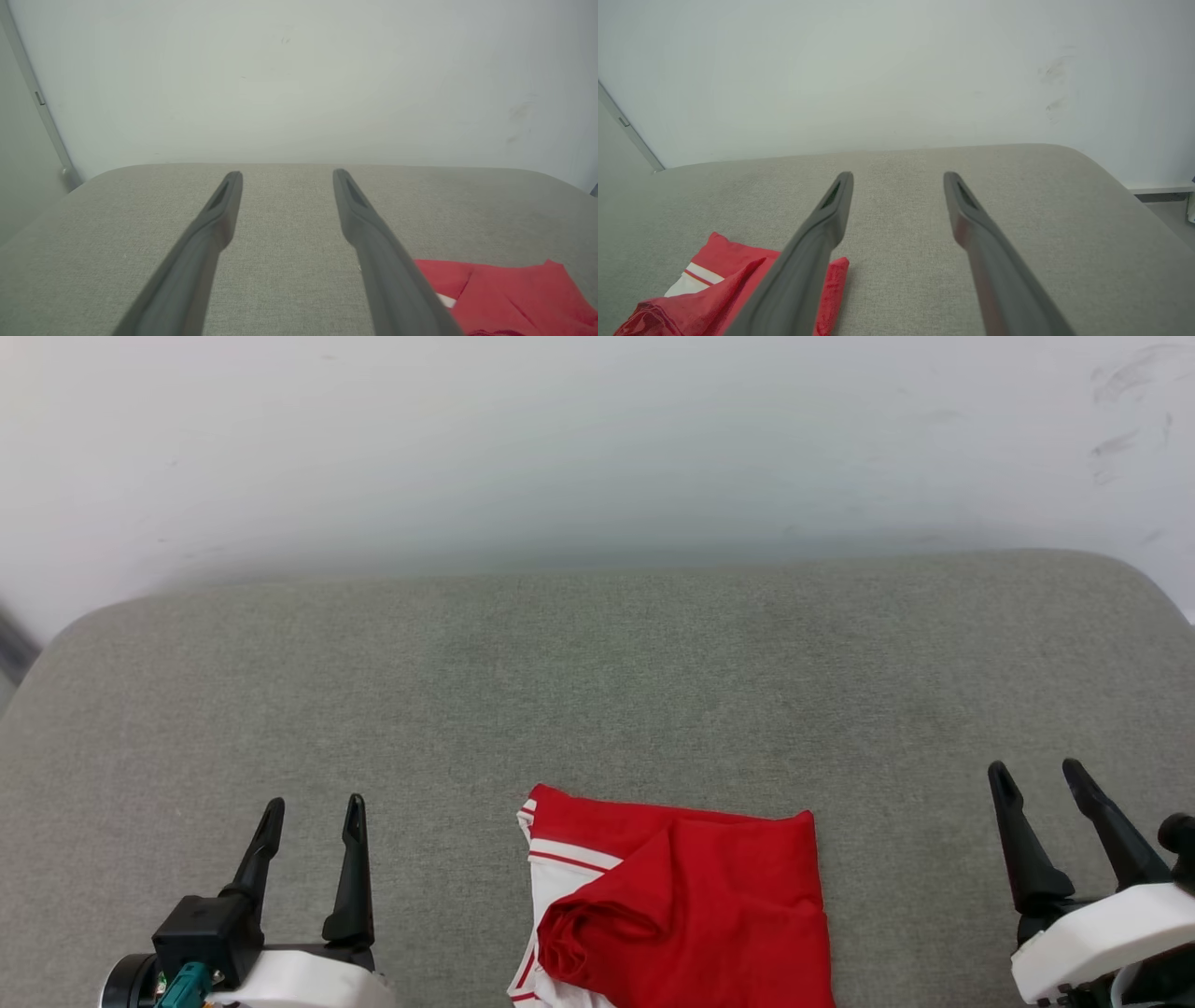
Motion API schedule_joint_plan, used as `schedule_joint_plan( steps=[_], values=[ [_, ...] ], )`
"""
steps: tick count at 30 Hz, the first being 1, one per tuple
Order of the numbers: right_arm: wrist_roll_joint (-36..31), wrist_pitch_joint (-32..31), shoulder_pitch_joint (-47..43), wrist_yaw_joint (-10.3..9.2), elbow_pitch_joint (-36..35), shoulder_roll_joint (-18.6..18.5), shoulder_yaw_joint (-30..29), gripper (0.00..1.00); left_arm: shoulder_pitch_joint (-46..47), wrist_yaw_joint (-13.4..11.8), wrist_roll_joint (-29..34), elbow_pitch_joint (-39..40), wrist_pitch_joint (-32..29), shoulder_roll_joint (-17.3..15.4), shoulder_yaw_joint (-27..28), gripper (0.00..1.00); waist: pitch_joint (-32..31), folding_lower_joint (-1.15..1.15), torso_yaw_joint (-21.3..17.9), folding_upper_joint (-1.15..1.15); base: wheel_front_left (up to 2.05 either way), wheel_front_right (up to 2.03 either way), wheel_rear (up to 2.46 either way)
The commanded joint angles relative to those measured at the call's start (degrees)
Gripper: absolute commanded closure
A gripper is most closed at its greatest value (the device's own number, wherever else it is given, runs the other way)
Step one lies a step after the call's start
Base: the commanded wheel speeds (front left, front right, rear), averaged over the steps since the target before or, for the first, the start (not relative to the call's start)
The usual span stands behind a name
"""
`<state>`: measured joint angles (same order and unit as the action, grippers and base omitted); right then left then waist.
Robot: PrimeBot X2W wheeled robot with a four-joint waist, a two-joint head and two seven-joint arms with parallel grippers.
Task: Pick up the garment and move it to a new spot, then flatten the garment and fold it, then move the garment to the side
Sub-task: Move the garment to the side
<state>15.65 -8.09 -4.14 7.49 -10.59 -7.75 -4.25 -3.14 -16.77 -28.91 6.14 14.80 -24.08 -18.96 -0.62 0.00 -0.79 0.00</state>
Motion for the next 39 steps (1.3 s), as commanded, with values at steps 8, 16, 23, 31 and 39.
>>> schedule_joint_plan(
  steps=[8,16,23,31,39],
  values=[
    [11.26,-15.07,0.82,0.00,5.34,-2.85,-4.95,0.00,2.53,1.00,0.80,0.60,0.37,0.98,0.49,0.00,2.60,0.00,1.89,0.00,0.00,0.00,0.00],
    [22.94,-32.31,3.29,0.00,14.08,-3.38,0.39,0.00,5.76,2.65,1.97,0.14,0.46,2.95,0.48,0.00,7.61,0.00,5.45,0.00,0.00,0.00,0.00],
    [29.58,-33.98,7.11,-0.01,20.61,-2.05,4.54,0.00,8.29,4.64,3.16,-1.48,0.42,4.41,0.72,0.00,11.11,0.00,7.24,0.00,0.00,0.00,0.00],
    [32.89,-32.54,9.55,-0.06,27.68,-1.69,9.53,1.00,8.74,6.06,4.11,-2.82,0.38,5.49,1.91,0.00,11.62,0.00,7.26,0.00,0.00,0.00,0.00],
    [32.19,-28.81,12.32,-0.04,28.14,-4.76,13.64,1.00,6.70,6.45,4.69,-3.69,0.38,5.74,2.85,0.00,7.93,0.00,4.24,0.00,0.00,0.00,0.00]
  ],
)
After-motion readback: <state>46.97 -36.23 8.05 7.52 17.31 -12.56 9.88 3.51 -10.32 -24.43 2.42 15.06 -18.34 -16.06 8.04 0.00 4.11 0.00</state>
